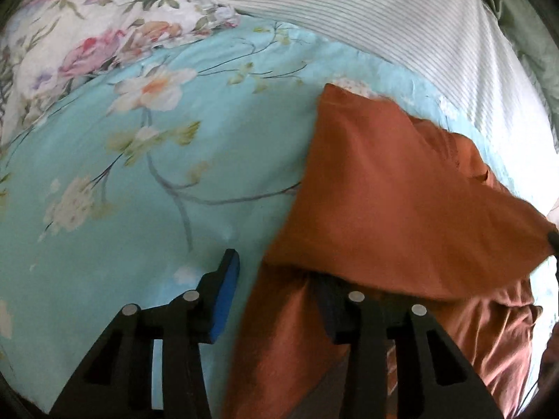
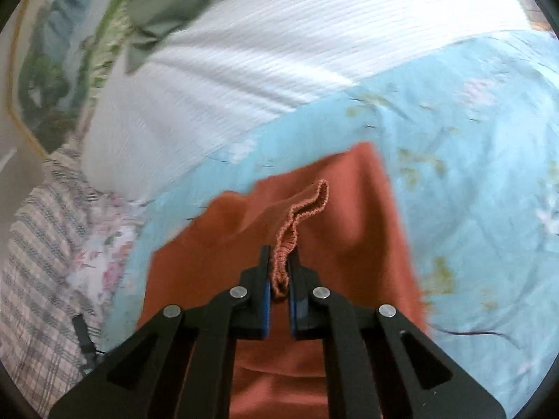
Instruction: Fold small clothes
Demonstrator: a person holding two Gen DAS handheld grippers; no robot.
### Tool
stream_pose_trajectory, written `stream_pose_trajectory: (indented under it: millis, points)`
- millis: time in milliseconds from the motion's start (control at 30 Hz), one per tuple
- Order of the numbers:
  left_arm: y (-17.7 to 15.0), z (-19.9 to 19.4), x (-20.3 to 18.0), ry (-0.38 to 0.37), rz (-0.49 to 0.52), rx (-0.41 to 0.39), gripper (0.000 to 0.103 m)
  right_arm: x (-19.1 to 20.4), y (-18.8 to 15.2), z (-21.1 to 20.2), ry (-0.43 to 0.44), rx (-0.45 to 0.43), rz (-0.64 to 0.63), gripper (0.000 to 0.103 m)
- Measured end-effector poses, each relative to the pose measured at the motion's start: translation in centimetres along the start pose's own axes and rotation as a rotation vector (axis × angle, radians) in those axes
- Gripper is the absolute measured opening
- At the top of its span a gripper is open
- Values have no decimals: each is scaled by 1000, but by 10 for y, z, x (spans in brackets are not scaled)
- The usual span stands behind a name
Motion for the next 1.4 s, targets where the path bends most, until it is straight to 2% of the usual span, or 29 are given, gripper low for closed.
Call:
stream_pose_trajectory:
  millis: [100,167,267,333,467,533,600,633,667,733,833,900,933,1000,1067,1133,1167,1233,1300,1400]
  points:
    - [1,7,-7,53,38,-32,32,-11,-18,15,-26,60,12,8]
    - [2,4,-4,56,14,-55,27,-11,-26,22,-25,77,14,8]
    - [5,-7,10,23,-66,-89,28,-7,-22,18,-22,49,1,8]
    - [4,-8,19,-3,-113,-83,28,-1,-19,18,-49,48,-38,8]
    - [4,-3,19,-2,-111,-61,28,-15,-33,29,-165,160,-66,9]
    - [4,-2,17,5,-102,-51,28,-16,-30,19,-197,128,-55,9]
    - [4,-1,16,3,-98,-46,30,-3,-17,4,-244,57,-97,9]
    - [4,-1,16,2,-98,-43,30,4,-12,1,-230,38,-114,9]
    - [3,-1,16,2,-97,-42,30,16,-10,4,-180,37,-135,9]
    - [3,1,15,10,-89,-41,30,29,-14,21,-123,89,-164,9]
    - [4,3,13,22,-79,-43,31,18,-37,50,-171,228,-188,9]
    - [4,2,15,5,-89,-33,31,8,-41,43,-143,211,-137,6]
    - [5,2,16,-4,-91,-25,32,6,-41,34,-162,200,-129,6]
    - [4,-2,16,-19,-72,-6,34,5,-38,5,-178,150,-125,10]
    - [1,-10,17,-28,-37,0,36,4,-42,-21,-136,117,-99,18]
    - [-6,-19,20,-50,-7,12,37,-3,-52,-50,-101,101,-72,48]
    - [-10,-24,22,-64,4,20,38,-6,-58,-61,-82,99,-67,52]
    - [-24,-37,30,-101,21,42,42,-11,-79,-80,-44,112,-48,52]
    - [-40,-50,41,-137,24,74,47,-18,-99,-93,-45,139,-38,52]
    - [-65,-64,58,-189,17,127,49,-33,-127,-110,-50,165,0,52]
Point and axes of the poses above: each gripper's, at about its wrist camera, not at the fingertips, and z roughly the way its jaws point, x to its left, y to its top, the point moved 8 cm from there along z, roughly the way its jaws point, and after that the axes turned 15 degrees about -z, right-handed, at the moved point
